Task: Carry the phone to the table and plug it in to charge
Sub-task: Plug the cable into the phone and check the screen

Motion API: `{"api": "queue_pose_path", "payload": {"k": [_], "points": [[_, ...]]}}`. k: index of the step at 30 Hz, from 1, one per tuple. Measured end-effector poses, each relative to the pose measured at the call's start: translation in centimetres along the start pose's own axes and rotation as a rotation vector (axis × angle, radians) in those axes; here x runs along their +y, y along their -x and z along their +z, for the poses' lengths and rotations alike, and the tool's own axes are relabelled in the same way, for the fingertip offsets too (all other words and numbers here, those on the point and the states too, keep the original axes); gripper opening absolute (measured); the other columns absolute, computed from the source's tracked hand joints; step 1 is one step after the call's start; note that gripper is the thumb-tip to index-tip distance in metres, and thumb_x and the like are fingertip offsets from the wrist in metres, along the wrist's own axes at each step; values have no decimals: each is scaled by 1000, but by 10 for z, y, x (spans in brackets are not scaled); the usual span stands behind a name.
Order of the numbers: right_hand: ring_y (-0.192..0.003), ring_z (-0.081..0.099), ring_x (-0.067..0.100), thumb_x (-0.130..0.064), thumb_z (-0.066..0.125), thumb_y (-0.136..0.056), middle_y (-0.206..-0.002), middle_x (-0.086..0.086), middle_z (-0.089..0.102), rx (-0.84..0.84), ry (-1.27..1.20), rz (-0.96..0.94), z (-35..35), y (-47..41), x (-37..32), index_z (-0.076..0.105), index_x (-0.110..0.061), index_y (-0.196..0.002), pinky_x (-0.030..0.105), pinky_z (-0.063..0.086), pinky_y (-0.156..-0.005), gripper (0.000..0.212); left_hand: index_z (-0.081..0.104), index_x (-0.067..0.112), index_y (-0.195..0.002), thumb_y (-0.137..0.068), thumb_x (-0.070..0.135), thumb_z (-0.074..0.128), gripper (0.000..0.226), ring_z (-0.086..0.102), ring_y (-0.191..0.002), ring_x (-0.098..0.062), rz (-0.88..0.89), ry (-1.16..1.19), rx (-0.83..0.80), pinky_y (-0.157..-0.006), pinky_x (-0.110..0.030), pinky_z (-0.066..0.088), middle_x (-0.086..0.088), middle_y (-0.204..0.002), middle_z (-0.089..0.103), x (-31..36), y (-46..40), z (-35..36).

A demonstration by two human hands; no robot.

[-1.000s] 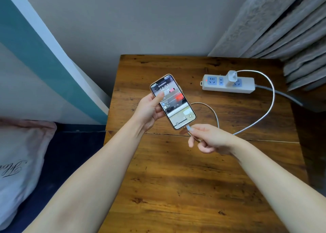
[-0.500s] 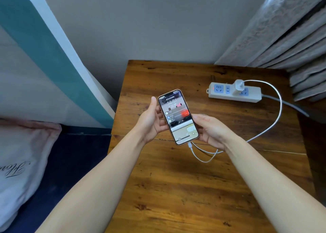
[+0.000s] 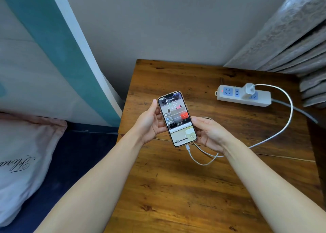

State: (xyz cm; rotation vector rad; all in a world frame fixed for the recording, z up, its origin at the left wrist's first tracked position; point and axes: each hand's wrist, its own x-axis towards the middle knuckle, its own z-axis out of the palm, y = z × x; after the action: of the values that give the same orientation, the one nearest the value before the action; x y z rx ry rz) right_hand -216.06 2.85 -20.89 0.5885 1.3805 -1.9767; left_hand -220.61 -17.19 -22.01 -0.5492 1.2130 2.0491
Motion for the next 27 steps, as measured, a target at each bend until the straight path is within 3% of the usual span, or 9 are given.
{"api": "queue_pose_path", "payload": {"k": [6,12,16,19,22,27], "points": [[-97,67,22,-23,52,-93,-110,11,72,10,59,12,7,-3,-4,66,-15,-115,33,58,-73,27,53,18,-118,-94,50,31,46,63,-105,-30,7,-8,23,-84,-48,54,-14,-120,62,1,-1,-7],[-94,69,20,-23,52,-93,-106,9,73,7,83,-11,12,-9,0,72,-19,-102,35,57,-78,22,57,20,-113,-94,50,33,43,66,-100,-28,-7,10,29,-81,-47,56,-12,-111,68,2,-1,-16],[-87,70,19,-21,48,-96,-98,7,75,89,210,-35,33,-29,17,71,-17,-102,32,55,-72,25,52,12,-118,-96,41,36,40,64,-101,-26,-13,50,192,-82,-43,55,-15,-120,61,1,-2,-42],[-79,70,18,-17,46,-97,-97,11,73,137,252,-8,52,-49,37,68,-11,-108,31,55,-66,26,55,6,-109,-98,35,34,37,60,-101,-25,10,78,359,-85,-39,52,-17,-127,55,3,-3,-71],[-86,68,24,-15,46,-96,-104,16,71,170,287,22,64,-64,53,67,-10,-110,35,54,-73,26,53,2,-120,-99,35,32,44,54,-114,-26,14,29,449,-98,-41,45,-17,-130,54,5,-4,-95],[-96,68,25,-16,47,-96,-109,13,71,229,345,48,74,-77,64,65,-10,-115,39,54,-84,27,49,5,-125,-98,39,33,47,56,-113,-24,-19,33,464,-100,-44,44,-14,-128,56,5,-1,-111]]}}
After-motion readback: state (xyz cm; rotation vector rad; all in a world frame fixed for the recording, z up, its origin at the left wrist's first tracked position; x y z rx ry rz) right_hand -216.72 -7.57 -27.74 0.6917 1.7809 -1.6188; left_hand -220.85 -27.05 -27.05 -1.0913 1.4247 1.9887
